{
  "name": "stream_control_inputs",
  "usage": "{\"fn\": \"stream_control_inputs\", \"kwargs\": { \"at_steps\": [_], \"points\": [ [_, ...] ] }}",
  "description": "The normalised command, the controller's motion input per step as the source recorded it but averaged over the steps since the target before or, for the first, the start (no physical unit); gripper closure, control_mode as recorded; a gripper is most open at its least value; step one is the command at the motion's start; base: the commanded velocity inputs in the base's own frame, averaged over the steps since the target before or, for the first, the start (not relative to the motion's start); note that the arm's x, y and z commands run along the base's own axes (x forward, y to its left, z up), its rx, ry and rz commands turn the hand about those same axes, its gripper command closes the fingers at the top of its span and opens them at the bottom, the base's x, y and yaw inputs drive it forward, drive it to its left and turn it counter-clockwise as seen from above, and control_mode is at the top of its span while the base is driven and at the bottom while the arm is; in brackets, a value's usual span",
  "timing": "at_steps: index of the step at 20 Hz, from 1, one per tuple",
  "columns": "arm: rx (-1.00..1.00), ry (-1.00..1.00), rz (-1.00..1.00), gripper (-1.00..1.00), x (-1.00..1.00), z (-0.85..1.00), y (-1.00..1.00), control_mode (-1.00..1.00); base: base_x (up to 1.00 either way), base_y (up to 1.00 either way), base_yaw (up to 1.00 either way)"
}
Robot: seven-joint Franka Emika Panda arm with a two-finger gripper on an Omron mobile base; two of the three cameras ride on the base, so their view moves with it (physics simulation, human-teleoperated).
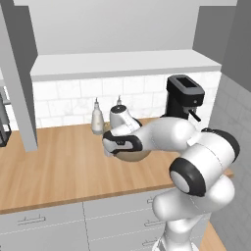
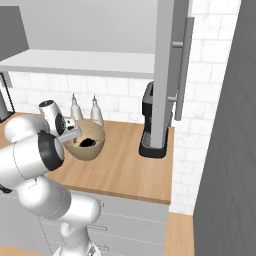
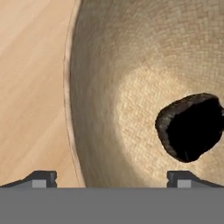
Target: Open the cabinet, pick up the bread from the cabinet and place it in the basket. Then move the basket to the dining counter.
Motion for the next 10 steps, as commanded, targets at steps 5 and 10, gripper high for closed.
{"fn": "stream_control_inputs", "kwargs": {
  "at_steps": [5, 10],
  "points": [
    [0.00, -0.01, 0.02, 1.00, 0.00, -0.08, 0.00, -1.00, 0.00, 0.00, 0.00],
    [0.00, -0.02, 0.02, 1.00, 0.00, -0.02, 0.00, -1.00, 0.00, 0.00, 0.00]
  ]
}}
